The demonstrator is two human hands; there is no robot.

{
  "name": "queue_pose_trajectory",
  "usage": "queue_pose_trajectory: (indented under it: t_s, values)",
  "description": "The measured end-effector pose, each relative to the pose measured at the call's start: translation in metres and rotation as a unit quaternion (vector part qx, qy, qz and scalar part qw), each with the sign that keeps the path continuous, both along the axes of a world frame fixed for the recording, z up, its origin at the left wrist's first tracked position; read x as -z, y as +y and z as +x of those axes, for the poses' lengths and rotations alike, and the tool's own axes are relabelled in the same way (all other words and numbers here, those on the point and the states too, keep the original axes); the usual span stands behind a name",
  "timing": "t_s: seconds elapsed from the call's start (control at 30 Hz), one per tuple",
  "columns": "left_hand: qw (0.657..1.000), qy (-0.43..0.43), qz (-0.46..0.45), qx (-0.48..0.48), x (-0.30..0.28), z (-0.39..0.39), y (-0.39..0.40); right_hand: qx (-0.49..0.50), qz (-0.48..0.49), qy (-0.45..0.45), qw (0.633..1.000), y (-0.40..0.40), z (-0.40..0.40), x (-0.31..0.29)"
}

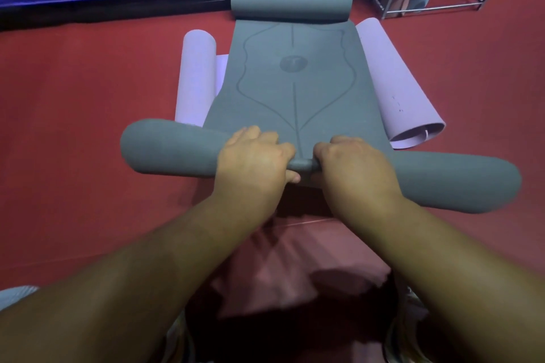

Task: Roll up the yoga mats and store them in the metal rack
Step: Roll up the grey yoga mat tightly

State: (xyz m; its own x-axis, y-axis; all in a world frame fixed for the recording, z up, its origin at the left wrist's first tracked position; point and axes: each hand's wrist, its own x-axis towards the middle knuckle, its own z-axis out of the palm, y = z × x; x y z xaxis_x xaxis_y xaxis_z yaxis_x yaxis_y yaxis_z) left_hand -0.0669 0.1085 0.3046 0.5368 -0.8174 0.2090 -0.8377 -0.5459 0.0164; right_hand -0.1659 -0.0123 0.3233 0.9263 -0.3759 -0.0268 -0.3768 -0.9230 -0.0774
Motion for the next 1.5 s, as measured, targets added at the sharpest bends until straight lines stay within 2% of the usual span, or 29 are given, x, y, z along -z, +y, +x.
queue_pose_trajectory:
  t_s: [0.1,0.23,0.37,0.5,0.63,0.8,0.9,0.97,1.1,1.23,1.33,1.43,1.5]
  values:
    - [1.0,-0.008,-0.022,-0.01,0.007,0.001,-0.002,0.015,0.015,-0.007,1.0,0.0,0.001,-0.003]
    - [0.999,-0.038,-0.023,-0.023,0.013,-0.012,-0.004,-0.002,0.02,0.046,0.999,-0.001,-0.002,-0.006]
    - [0.996,0.039,0.036,-0.066,0.014,-0.021,-0.006,0.006,-0.009,0.018,1.0,0.001,-0.007,0.011]
    - [0.987,0.099,0.1,-0.073,0.013,-0.027,-0.013,-0.031,-0.028,0.086,0.995,-0.001,-0.015,0.0]
    - [0.974,0.157,0.154,-0.061,0.015,-0.03,-0.013,-0.054,0.013,0.13,0.99,-0.006,-0.018,-0.001]
    - [0.991,0.062,0.117,0.032,0.021,-0.03,-0.007,0.058,0.137,0.146,0.978,-0.016,-0.02,0.012]
    - [0.994,0.039,0.104,0.009,0.019,-0.04,-0.006,0.087,0.155,0.113,0.978,-0.022,-0.023,0.014]
    - [0.989,0.063,0.136,-0.017,0.024,-0.047,-0.006,0.075,0.123,0.101,0.984,-0.02,-0.025,0.016]
    - [0.972,0.122,0.195,-0.057,0.025,-0.037,-0.005,-0.018,0.02,0.063,0.998,-0.007,-0.029,0.031]
    - [0.965,0.142,0.218,-0.034,0.019,-0.029,-0.002,-0.029,0.053,0.033,0.998,0.002,-0.043,0.039]
    - [0.969,0.107,0.222,-0.01,0.016,-0.031,-0.001,-0.031,0.102,0.048,0.993,0.002,-0.047,0.038]
    - [0.983,0.048,0.178,0.014,0.018,-0.041,0.002,-0.038,0.124,0.062,0.99,-0.003,-0.044,0.027]
    - [0.987,0.048,0.154,0.027,0.018,-0.047,0.004,-0.054,0.118,0.072,0.989,-0.006,-0.042,0.021]
